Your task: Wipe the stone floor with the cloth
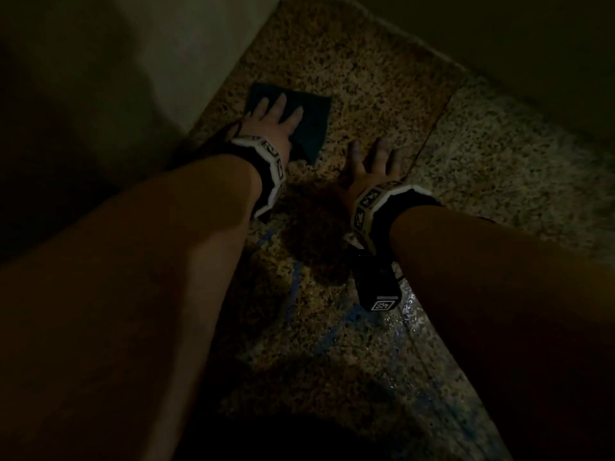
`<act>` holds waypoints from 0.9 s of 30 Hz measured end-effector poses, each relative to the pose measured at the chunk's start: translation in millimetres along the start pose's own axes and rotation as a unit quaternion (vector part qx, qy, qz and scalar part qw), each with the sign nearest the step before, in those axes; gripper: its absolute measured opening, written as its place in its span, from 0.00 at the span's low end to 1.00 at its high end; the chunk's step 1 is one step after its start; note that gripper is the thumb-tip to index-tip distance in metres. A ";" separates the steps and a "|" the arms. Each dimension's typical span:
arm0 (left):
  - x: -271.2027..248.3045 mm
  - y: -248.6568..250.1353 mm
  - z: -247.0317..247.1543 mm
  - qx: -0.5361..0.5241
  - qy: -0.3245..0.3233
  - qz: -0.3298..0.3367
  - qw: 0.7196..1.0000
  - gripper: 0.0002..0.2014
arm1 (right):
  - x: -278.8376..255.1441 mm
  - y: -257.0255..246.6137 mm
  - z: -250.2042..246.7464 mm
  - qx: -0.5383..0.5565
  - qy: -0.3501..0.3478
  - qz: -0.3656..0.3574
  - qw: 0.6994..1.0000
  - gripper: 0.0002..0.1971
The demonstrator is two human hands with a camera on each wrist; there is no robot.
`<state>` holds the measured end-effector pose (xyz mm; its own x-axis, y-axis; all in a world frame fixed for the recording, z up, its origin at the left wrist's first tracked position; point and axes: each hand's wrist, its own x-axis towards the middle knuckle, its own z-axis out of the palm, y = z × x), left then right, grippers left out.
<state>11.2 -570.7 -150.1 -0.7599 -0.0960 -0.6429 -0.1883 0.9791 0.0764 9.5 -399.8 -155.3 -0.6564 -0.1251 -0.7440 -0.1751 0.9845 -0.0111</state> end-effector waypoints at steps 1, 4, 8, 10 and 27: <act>5.9 0.5 -4.0 -0.002 0.005 -0.005 1.000 0.32 | 1.2 0.1 1.0 0.000 -0.001 0.001 1.000 0.48; 15.3 3.4 -3.8 -0.003 0.027 -0.015 1.000 0.34 | 4.9 0.6 3.6 -0.004 0.007 0.000 1.000 0.49; 8.5 5.7 -1.0 -0.006 0.023 -0.020 1.000 0.33 | 4.1 0.7 3.8 0.010 0.019 -0.005 1.000 0.50; -1.5 3.9 4.0 -0.014 0.019 -0.017 1.000 0.32 | 3.0 1.4 3.0 0.018 0.020 -0.005 1.000 0.49; -62.3 -27.7 47.2 -0.038 -0.046 -0.034 0.998 0.30 | -7.9 -8.5 -6.5 -0.051 -0.004 0.006 0.999 0.47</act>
<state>93.2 -583.4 -148.1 -0.6839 -0.1404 -0.7160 -0.2860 0.9544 0.0861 11.5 -408.0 -145.0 -0.6534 -0.1121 -0.7486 -0.2410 0.9683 0.0654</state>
